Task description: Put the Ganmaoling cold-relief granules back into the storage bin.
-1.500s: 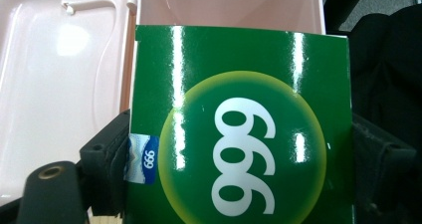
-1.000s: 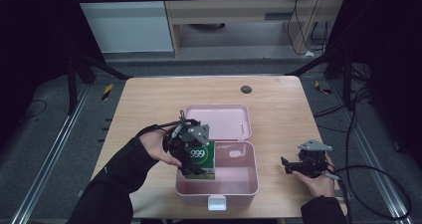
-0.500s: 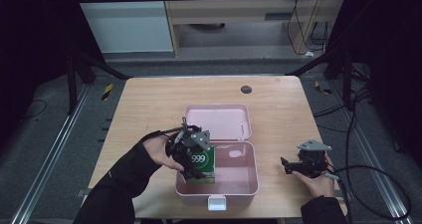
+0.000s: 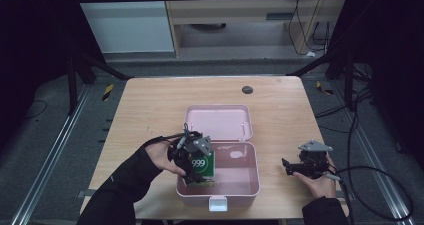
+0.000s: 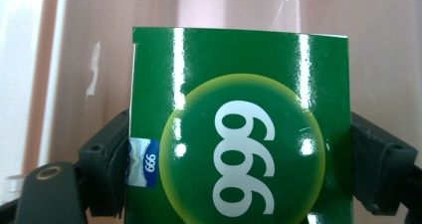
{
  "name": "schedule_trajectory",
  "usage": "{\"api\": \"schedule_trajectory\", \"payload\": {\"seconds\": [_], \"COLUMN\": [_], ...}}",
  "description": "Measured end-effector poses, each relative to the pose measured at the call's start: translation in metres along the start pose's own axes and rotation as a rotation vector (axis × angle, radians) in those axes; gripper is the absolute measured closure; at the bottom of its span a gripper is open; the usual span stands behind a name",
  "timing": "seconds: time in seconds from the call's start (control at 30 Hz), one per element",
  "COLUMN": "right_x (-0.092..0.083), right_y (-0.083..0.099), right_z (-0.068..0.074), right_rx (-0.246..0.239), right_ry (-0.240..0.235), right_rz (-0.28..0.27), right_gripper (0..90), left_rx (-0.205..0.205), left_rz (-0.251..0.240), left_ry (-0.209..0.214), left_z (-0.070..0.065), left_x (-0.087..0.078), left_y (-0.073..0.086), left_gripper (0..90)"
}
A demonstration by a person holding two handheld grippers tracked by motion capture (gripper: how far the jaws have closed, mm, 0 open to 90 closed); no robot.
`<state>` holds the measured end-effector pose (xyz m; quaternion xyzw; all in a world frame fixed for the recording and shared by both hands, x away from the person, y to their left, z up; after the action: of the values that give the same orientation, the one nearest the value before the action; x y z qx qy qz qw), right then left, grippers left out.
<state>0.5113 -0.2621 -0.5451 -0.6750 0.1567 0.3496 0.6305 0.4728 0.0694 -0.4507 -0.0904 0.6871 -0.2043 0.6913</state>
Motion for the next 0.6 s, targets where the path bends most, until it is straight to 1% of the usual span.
{"api": "schedule_trajectory", "payload": {"seconds": [0.1, 0.17, 0.23, 0.27, 0.3, 0.37, 0.4, 0.43, 0.5, 0.6], "right_x": [0.0, 0.0, 0.001, 0.001, 0.001, 0.001, 0.001, 0.001, 0.001, 0.001], "right_y": [0.0, 0.0, 0.0, 0.0, 0.0, 0.001, 0.001, 0.0, 0.001, 0.001], "right_z": [0.0, 0.0, 0.0, 0.0, 0.001, 0.001, 0.001, 0.001, 0.001, 0.001], "right_rx": [0.0, -0.001, -0.004, -0.005, -0.002, -0.004, -0.005, -0.008, -0.009, -0.005], "right_ry": [-0.001, -0.001, 0.001, 0.001, -0.001, 0.0, 0.0, -0.001, 0.001, 0.001], "right_rz": [0.0, 0.003, 0.004, 0.005, 0.008, 0.01, 0.011, 0.01, 0.012, 0.013], "right_gripper": [3.7, 3.5, 3.4, 3.3, 3.2, 3.1, 3.0, 3.0, 3.0, 2.8], "left_rx": [-0.002, -0.004, 0.003, 0.001, 0.001, -0.006, 0.003, -0.003, 0.0, -0.006], "left_rz": [0.002, 0.014, 0.034, 0.026, 0.004, -0.043, -0.046, -0.05, -0.048, -0.079], "left_ry": [0.003, 0.001, 0.003, 0.007, 0.01, -0.003, -0.007, -0.014, -0.027, -0.042], "left_z": [0.0, 0.0, -0.001, -0.002, -0.002, -0.001, -0.001, -0.001, 0.0, 0.0], "left_x": [0.004, 0.007, 0.009, 0.009, 0.006, 0.0, -0.003, -0.005, -0.009, -0.017], "left_y": [0.002, 0.005, 0.008, 0.008, 0.006, 0.001, 0.001, 0.0, 0.001, 0.0], "left_gripper": [13.3, 13.0, 12.8, 11.9, 10.4, 10.7, 10.8, 11.0, 11.0, 12.0]}}
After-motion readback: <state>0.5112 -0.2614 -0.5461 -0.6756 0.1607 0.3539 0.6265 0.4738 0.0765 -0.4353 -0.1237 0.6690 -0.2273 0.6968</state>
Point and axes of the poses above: each handheld gripper's, and its own axes: x roughly forward along the jaws, y roughly out of its underside, z roughly to its left, the point moved 8 cm from there along x, roughly forward along the jaws, and after that the axes turned 9 degrees about x, right-handed, at the moved point
